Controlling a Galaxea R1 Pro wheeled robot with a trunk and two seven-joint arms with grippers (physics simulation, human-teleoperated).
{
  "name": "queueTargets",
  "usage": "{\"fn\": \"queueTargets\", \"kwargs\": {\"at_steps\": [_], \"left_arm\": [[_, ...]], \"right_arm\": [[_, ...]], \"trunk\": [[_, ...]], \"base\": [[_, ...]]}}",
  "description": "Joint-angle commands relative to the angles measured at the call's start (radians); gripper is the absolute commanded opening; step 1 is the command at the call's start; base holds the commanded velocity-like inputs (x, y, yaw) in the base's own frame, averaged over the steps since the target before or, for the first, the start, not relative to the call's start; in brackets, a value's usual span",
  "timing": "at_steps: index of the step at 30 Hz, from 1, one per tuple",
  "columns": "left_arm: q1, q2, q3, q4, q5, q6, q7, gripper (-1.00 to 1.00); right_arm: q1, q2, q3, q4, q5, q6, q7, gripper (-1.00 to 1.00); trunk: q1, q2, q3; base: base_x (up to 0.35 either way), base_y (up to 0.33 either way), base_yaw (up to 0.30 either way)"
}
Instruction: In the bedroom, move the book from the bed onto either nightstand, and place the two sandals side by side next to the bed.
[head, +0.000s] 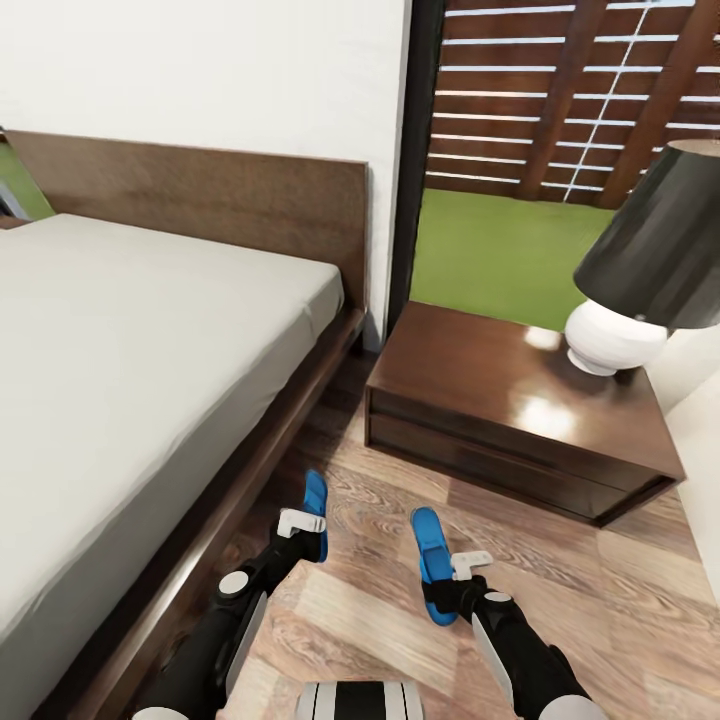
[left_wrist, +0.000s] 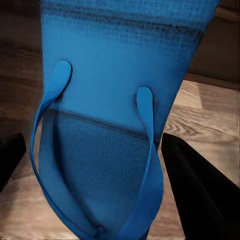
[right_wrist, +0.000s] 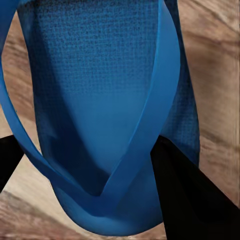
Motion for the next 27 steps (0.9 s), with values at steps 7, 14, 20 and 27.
{"fn": "queueTargets", "kwargs": {"at_steps": [7, 14, 20, 27], "left_arm": [[0.0, -0.001, 0.003, -0.003, -0.01, 0.004, -0.005, -1.0], [0.0, -0.001, 0.003, -0.002, -0.01, 0.004, -0.004, -1.0], [0.0, -0.002, 0.002, 0.005, -0.01, 0.004, -0.004, -1.0], [0.0, -0.001, 0.002, 0.019, -0.01, 0.004, -0.004, -1.0]], "right_arm": [[0.0, 0.0, -0.001, -0.002, 0.007, 0.006, 0.003, -1.0], [0.0, 0.0, -0.001, -0.002, 0.007, 0.006, 0.003, -1.0], [0.0, 0.0, -0.001, -0.002, 0.007, 0.006, 0.003, -1.0], [0.0, 0.0, -0.001, -0.001, 0.007, 0.006, 0.002, -1.0]], "trunk": [[-0.001, 0.0, -0.001], [-0.001, 0.0, -0.001], [-0.001, 0.0, -0.001], [-0.001, 0.0, -0.001]], "base": [[-0.127, -0.094, 0.0], [-0.006, -0.064, 0.0], [0.0, -0.262, 0.0], [0.0, -0.192, 0.0]]}}
